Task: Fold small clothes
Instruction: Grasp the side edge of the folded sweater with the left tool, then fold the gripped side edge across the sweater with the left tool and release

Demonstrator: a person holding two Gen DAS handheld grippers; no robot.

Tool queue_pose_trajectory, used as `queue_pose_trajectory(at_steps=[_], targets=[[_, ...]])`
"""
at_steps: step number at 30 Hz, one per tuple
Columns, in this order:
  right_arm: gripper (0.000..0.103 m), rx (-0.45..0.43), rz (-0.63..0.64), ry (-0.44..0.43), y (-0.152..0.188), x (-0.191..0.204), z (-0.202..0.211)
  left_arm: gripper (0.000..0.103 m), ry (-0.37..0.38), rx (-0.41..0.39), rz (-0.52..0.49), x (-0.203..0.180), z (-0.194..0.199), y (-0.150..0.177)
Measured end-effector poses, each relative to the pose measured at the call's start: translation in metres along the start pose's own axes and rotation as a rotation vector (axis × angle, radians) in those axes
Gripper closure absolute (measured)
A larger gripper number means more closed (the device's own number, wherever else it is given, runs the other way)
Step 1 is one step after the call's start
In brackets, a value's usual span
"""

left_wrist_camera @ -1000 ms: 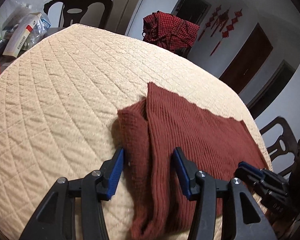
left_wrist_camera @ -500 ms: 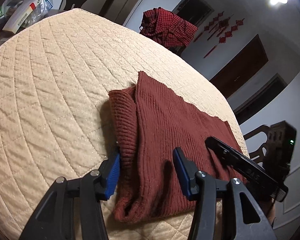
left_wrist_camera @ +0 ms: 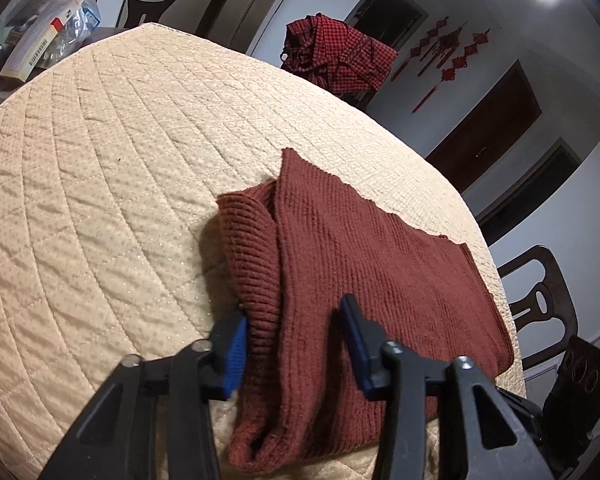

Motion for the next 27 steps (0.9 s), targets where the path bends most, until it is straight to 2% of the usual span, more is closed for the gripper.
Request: queue_pose_trajectory(at_steps=[4,6,8,12,16,20,27], targets=[[0.081,0.009,0.018,0.006,0.002,0.002,-0.004,0.074,0.013,0.014,0.025,0.007,0.001,-0.001],[0.081,0.011,0.026,0.010,0.004,0.005,-0.003,0.075,0.023,0.019,0.033,0.010,0.002,-0.001],[0.080,0.010,0.029,0.010,0.006,0.007,-0.002,0.083,0.045,0.025,0.041,0.011,0.003,-0.001],[0.080,0.001,-0.019,-0.012,0.007,0.001,0.004,0.087,0.086,0.023,0.043,0.007,0.006,-0.002],[0.080,-0.020,-0.044,-0.017,0.010,-0.005,0.014,0.088,0.172,0.014,0.078,-0.002,0.015,-0.009],[0.080,-0.054,-0.064,-0.002,0.011,-0.014,0.029,0.088,0.235,0.004,0.073,-0.025,0.024,-0.018],[0.080,-0.125,-0.144,0.055,0.011,-0.048,0.060,0.088,0.341,0.006,-0.031,-0.105,0.022,-0.033]])
Point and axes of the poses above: each gripper's, at about its wrist camera, not at the fingertips, and z roughly against the way its jaws point, x to its left, y to its underside, the point moved 5 cm from there along -z, roughly the way its jaws point, and after that the axes turned 2 degrees about -z, right-handed, at the moved point
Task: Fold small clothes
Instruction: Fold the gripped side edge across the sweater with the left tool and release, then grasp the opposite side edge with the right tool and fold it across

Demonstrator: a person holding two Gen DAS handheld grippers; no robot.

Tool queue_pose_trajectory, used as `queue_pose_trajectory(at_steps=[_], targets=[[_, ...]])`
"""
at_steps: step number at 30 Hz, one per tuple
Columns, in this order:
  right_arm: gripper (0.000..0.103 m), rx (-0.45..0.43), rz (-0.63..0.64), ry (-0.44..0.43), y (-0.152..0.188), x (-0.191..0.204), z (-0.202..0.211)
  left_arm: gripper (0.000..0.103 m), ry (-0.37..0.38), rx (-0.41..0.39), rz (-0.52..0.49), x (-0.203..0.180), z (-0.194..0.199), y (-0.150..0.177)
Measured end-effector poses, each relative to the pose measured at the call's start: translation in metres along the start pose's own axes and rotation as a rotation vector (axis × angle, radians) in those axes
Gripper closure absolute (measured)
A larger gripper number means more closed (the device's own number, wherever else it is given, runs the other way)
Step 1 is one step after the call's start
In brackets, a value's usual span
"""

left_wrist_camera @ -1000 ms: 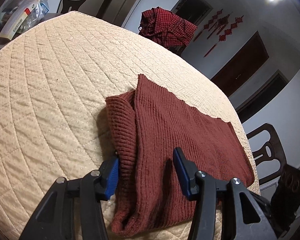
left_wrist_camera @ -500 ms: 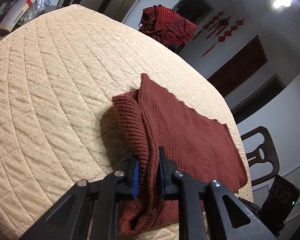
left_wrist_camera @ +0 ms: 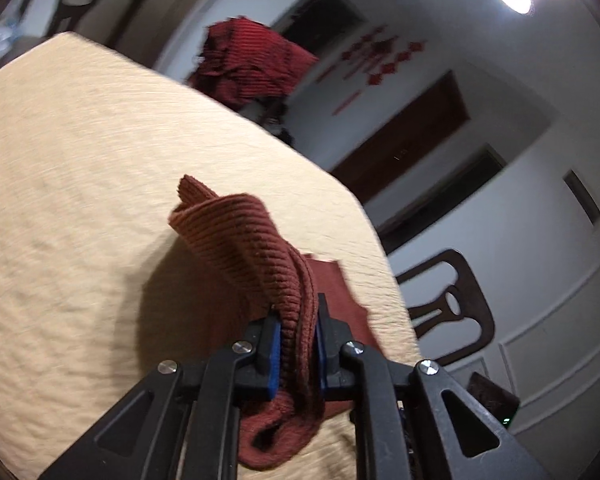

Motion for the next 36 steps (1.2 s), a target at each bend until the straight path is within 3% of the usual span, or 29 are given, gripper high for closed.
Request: queue_pose_trajectory(at_steps=[5,11,16,18,20,23,26,29,33,36], targets=[[0.080,-0.048,-0.062,0.034,-0.007,-0.028,0.018,0.088,0.052,0.107,-0.065,-0.043,-0.056,0.010],[0.080,-0.079,-0.136,0.015,-0.007,-0.048,0.029,0.086,0.035,0.266,-0.099,-0.045,-0.127,0.052],[0.076,-0.095,-0.198,-0.069,-0.007,-0.052,0.030,0.081,0.131,0.251,-0.113,-0.062,-0.107,0.042],[0.063,-0.110,-0.220,-0.104,-0.011,-0.051,0.030,0.076,0.124,0.193,-0.148,-0.064,-0.086,0.036],[0.057,-0.130,-0.246,-0.139,-0.015,-0.050,0.031,0.075,0.098,0.145,-0.179,-0.063,-0.068,0.027],[0.056,-0.131,-0.275,-0.191,-0.025,-0.048,0.026,0.074,-0.009,0.077,-0.243,-0.050,-0.045,0.020],[0.056,-0.127,-0.300,-0.210,-0.033,-0.048,0.019,0.074,-0.096,0.066,-0.261,-0.030,-0.035,0.019],[0.053,-0.120,-0.326,-0.218,-0.040,-0.053,0.010,0.074,-0.119,0.094,-0.229,-0.013,-0.040,0.028],[0.053,-0.012,-0.301,-0.139,-0.039,-0.059,-0.018,0.074,-0.130,0.112,-0.207,0.000,-0.048,0.042],[0.053,-0.014,-0.274,-0.136,-0.042,-0.053,-0.018,0.074,-0.132,0.103,-0.214,0.004,-0.045,0.045]])
Point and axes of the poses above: each gripper's, at about its wrist camera, not at the fingertips, and z roughly against the way its jaws point, x to its left, y to its underside, the point moved 5 cm from there along -z, roughly the way its jaws point, and after that the axes turned 2 degrees about -z, right-handed, at the moved point
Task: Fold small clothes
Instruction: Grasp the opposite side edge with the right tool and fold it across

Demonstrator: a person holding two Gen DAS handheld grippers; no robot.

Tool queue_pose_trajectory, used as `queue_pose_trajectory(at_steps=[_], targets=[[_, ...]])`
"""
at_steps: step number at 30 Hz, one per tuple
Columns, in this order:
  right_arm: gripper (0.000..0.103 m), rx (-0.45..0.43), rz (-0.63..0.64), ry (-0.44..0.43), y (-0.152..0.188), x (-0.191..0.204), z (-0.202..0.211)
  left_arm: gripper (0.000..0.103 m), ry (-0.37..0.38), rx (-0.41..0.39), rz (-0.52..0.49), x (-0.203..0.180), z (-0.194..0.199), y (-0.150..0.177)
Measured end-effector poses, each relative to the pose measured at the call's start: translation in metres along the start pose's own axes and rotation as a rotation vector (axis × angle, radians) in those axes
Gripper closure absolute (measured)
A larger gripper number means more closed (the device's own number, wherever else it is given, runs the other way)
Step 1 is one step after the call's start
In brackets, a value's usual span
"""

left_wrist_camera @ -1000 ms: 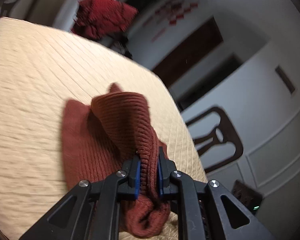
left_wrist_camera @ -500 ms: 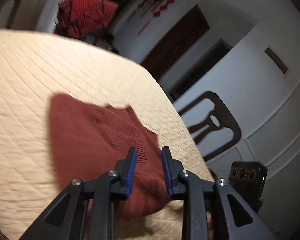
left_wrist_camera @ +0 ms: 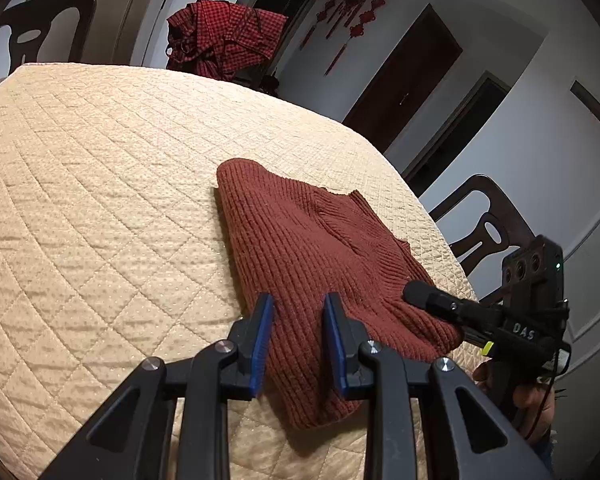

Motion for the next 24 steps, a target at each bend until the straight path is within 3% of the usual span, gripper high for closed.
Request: queue_pose_trajectory(at_steps=[10,11,13,15,20,24], targets=[[0.054,0.032,0.013,0.011,-0.006,0.006,-0.019,0.074,-0.003,-0.006,-0.018,0.000,-0.001,-0.001],[0.058,0.034,0.002,0.003,-0.007,0.006,-0.021,0.074,-0.004,-0.006,-0.019,0.000,-0.001,0.000],[0.077,0.046,-0.003,-0.013,-0.008,0.007,-0.026,0.072,-0.007,-0.007,-0.022,0.000,-0.001,0.000],[0.084,0.060,-0.017,-0.046,-0.007,0.007,-0.031,0.071,-0.015,-0.008,-0.023,-0.001,-0.001,-0.001],[0.087,-0.021,0.047,-0.061,-0.022,0.015,0.001,0.071,-0.033,-0.028,-0.055,-0.013,0.005,-0.006],[0.087,-0.059,0.052,-0.008,-0.032,-0.006,0.021,0.071,-0.026,-0.030,-0.076,-0.023,0.002,-0.010]])
Point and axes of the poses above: each gripper's, at about its wrist camera, not at the fingertips, and z roughly against the way its jaws point, x to its left, y to its underside, the point moved 5 cm from there along -z, roughly the way its jaws point, and after that the axes turned 2 degrees about -z, right-handed, at the moved point
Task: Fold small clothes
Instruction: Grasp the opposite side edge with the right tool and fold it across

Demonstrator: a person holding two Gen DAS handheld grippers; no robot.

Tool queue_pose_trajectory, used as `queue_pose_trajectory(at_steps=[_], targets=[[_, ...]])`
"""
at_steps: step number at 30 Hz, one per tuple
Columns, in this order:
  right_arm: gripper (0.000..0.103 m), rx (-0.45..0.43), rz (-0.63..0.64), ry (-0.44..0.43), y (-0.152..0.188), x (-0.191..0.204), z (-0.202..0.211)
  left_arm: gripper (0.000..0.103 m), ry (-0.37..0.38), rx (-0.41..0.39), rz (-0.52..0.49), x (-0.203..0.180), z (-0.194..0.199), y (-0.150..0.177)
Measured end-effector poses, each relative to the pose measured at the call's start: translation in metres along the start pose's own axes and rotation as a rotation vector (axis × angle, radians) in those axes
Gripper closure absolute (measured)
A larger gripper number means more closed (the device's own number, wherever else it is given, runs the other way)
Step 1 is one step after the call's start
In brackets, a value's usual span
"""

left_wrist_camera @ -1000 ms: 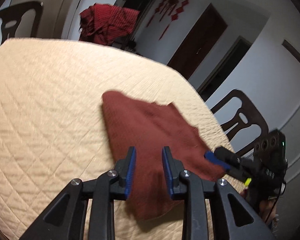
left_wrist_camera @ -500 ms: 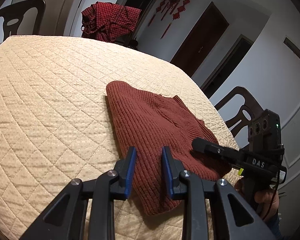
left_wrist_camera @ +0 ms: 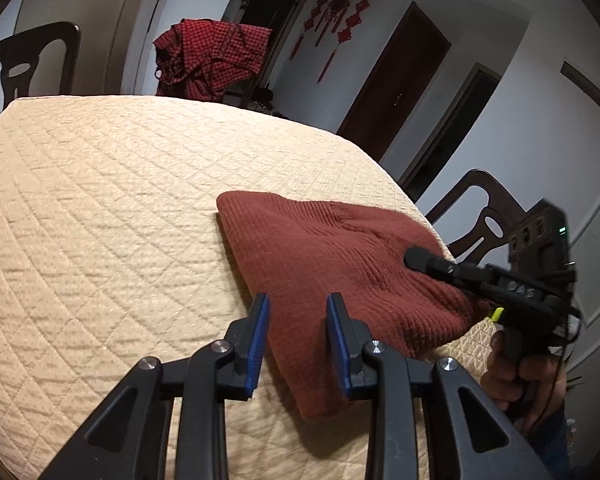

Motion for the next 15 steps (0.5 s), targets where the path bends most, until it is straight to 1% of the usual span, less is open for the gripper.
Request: queue_pose_trajectory(at_steps=[1,3,4,5,9,12,15], targets=[[0.087,0.013,-0.004,0.025,0.001,-0.008,-0.002,0.071,0.002,0.006,0.000,-0.001,-0.002,0.000],[0.087,0.076,-0.013,0.074,0.009,-0.026,-0.015,0.071,0.001,0.024,0.001,-0.002,-0.009,0.001],[0.087,0.080,-0.031,0.060,0.012,-0.031,-0.017,0.071,0.005,0.032,0.001,-0.004,-0.012,0.002],[0.087,0.068,-0.040,0.041,0.012,-0.032,-0.016,0.071,0.008,0.035,0.000,-0.004,-0.013,0.002],[0.085,0.052,-0.017,0.067,0.009,-0.030,-0.010,0.071,0.008,0.029,-0.019,-0.009,-0.012,0.001],[0.085,0.018,0.020,0.096,0.007,-0.027,-0.001,0.071,-0.002,0.027,-0.032,-0.009,-0.012,0.000],[0.085,0.004,0.031,0.097,0.007,-0.027,0.008,0.071,-0.007,0.033,-0.030,-0.006,-0.014,0.001]])
Point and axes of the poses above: each gripper's, at about its wrist camera, not at the fingertips, and z roughly against the way its jaws point, x to its left, y to its underside, the point moved 5 cm from there along -z, roughly the way its jaws point, and after that the axes turned 2 degrees about -z, right-handed, at the moved point
